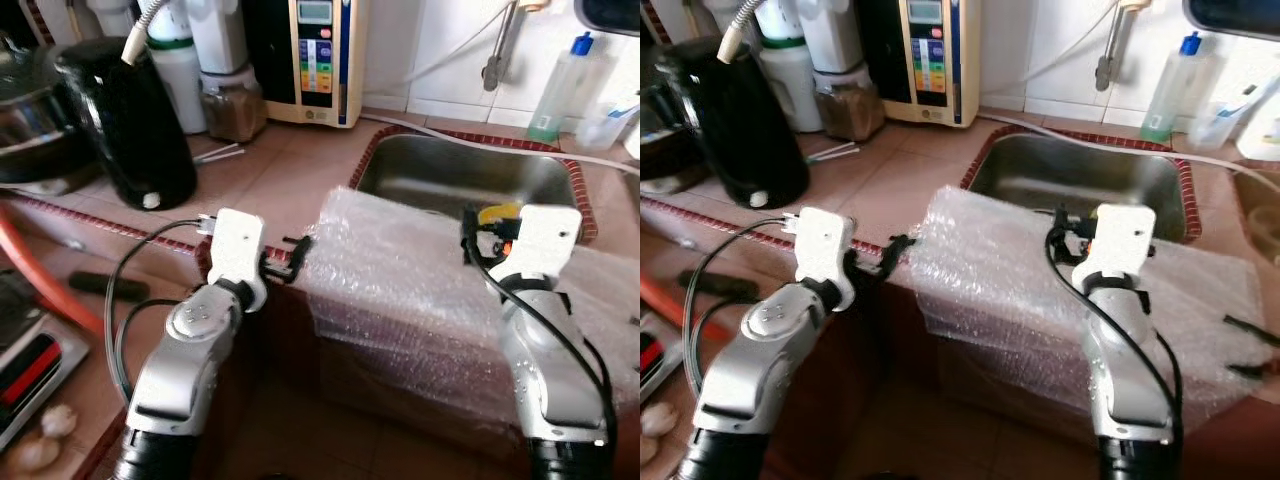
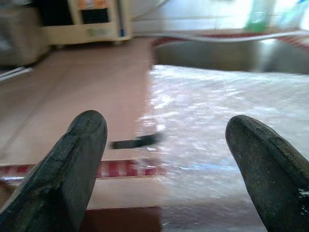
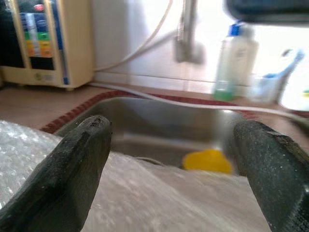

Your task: Kitchen organization

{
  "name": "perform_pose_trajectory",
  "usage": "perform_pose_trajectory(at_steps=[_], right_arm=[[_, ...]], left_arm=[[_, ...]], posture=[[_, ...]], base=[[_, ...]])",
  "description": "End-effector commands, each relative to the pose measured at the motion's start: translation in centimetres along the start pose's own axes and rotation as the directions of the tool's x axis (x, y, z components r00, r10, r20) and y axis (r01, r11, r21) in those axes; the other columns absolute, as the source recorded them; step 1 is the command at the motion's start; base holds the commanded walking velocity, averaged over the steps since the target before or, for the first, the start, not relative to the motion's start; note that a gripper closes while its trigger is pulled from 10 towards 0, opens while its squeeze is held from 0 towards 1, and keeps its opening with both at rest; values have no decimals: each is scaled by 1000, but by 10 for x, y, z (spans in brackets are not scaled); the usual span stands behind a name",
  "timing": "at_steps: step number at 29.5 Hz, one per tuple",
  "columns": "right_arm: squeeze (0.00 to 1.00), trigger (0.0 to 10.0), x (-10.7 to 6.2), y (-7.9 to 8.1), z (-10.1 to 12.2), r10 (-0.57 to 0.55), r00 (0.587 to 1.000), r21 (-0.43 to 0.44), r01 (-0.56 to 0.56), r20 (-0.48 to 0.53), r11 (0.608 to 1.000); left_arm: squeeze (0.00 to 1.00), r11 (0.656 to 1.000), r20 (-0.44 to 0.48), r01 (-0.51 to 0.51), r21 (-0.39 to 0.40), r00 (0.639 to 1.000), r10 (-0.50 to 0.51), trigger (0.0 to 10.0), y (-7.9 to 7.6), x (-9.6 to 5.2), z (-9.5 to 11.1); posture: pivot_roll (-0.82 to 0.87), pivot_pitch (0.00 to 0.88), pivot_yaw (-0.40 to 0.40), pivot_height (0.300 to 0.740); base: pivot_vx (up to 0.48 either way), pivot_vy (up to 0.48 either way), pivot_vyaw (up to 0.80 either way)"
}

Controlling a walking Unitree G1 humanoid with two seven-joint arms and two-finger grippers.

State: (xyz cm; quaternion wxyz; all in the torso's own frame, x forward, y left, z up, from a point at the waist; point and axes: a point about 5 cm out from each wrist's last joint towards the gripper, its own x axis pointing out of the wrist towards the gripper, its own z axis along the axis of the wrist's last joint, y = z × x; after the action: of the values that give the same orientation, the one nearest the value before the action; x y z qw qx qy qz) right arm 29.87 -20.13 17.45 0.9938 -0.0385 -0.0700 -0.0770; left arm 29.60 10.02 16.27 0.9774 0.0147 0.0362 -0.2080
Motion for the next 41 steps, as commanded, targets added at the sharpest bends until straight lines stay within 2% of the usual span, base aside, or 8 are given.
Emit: perform_pose_trajectory(at_steps=[1, 11, 19, 29, 32, 37, 41], right_arm=[[0, 10000, 1, 3, 4, 7, 1000, 8, -7, 13, 1000], [0, 10000, 2, 2, 4, 9, 1000, 1, -9, 11, 1000], [0, 10000, 3, 4, 3, 19, 1000, 5, -19, 0, 1000], [0, 10000, 5, 7, 1, 46, 999, -3, -46, -5, 999], [0, 10000, 3, 9, -1, 61, 998, -8, -61, -12, 998], [0, 10000, 3, 13, -1, 92, 996, -11, -92, -10, 996], [0, 10000, 1, 17, -12, 106, 994, -13, -106, -42, 994]], left_arm=[[0, 1000, -14, -22, 11, 1000, 22, 10000, 7, -3, -4], [0, 1000, -3, -12, 6, 1000, 12, 10000, 4, -2, -4], [0, 999, 11, -36, -27, 999, 37, 10000, 7, 0, -6], [0, 997, 19, -12, -80, 1000, 14, 10000, 5, 4, -10], [0, 996, 19, -18, -91, 1000, 20, 10000, 4, 4, -12], [0, 998, 50, -26, -64, 998, 29, 10000, 4, 5, -9], [0, 995, 10, -47, -83, 999, 48, 10000, 10, 0, -25]], posture=[[22, 0, 18, 740], [19, 0, 14, 740], [21, 0, 3, 740], [9, 0, -7, 740], [6, 0, -8, 740], [13, 0, -19, 740], [26, 0, -26, 740]], base=[[-251, 0, 0], [-57, 0, 0], [0, 0, -725], [0, 0, -788], [0, 0, -342], [0, 0, 0], [0, 0, 0]])
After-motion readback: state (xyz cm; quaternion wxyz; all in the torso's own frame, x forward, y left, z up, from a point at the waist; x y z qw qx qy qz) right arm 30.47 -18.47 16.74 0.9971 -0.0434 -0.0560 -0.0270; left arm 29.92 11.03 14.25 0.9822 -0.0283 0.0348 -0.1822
